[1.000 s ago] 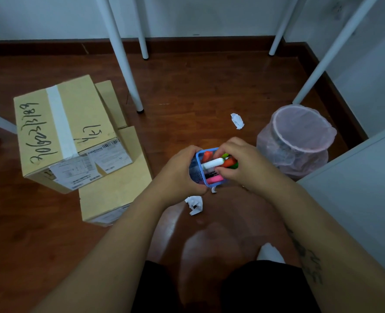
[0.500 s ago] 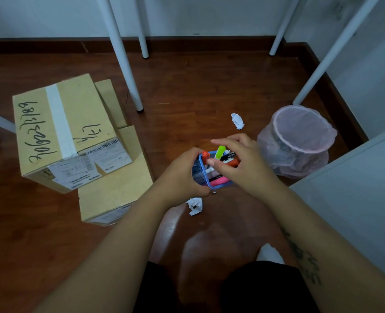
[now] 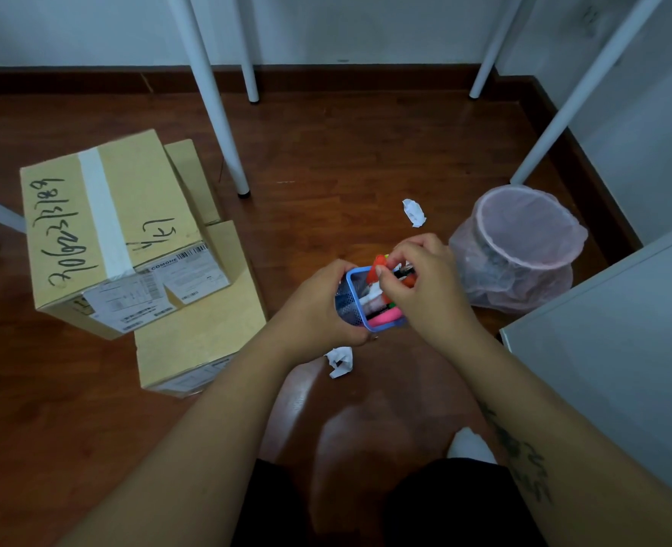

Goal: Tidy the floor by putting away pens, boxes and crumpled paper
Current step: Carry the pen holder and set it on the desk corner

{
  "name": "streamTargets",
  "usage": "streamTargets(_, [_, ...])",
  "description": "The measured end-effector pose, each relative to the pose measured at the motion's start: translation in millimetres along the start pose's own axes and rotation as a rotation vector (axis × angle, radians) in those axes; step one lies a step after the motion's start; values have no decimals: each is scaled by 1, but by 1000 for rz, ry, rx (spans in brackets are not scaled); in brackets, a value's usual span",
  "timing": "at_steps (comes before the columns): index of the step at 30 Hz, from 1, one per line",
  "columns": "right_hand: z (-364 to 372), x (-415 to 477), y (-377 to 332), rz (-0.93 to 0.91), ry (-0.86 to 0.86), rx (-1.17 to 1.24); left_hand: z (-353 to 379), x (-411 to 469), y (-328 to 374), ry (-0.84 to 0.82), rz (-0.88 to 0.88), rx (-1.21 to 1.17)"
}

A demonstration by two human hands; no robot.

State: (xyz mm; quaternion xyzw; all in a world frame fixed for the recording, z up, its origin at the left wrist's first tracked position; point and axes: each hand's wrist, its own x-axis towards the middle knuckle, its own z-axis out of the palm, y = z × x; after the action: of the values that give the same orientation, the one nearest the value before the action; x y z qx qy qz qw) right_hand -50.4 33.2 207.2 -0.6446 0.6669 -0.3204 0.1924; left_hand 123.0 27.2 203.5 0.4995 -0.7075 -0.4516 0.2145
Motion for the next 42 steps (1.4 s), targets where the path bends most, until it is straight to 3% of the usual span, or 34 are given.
streamTargets(4, [-7, 5, 4, 145, 27, 85, -2, 1, -1, 20, 4, -10])
streamTargets(11, [-5, -2, 7, -64, -114, 18, -1, 1, -2, 18, 3, 3])
streamTargets(18, [-3, -4, 4, -28, -108, -32, 0, 1, -4, -13, 5, 10])
streamTargets(21, [-4, -4, 4, 37, -225, -12, 1, 2, -6, -5, 9, 1])
streamTargets(27, [-13, 0, 5, 8, -210, 28, 1, 5, -6, 8, 3, -24])
streamTargets(32, [-7, -7, 11, -55, -336, -21, 0, 4, -8, 4, 7, -40])
streamTargets(37, [-3, -9, 13, -142, -119, -40, 1, 0, -5, -10, 18, -16])
streamTargets(42, [13, -13, 11, -184, -133, -140, -4, -2, -6, 8, 31, -23])
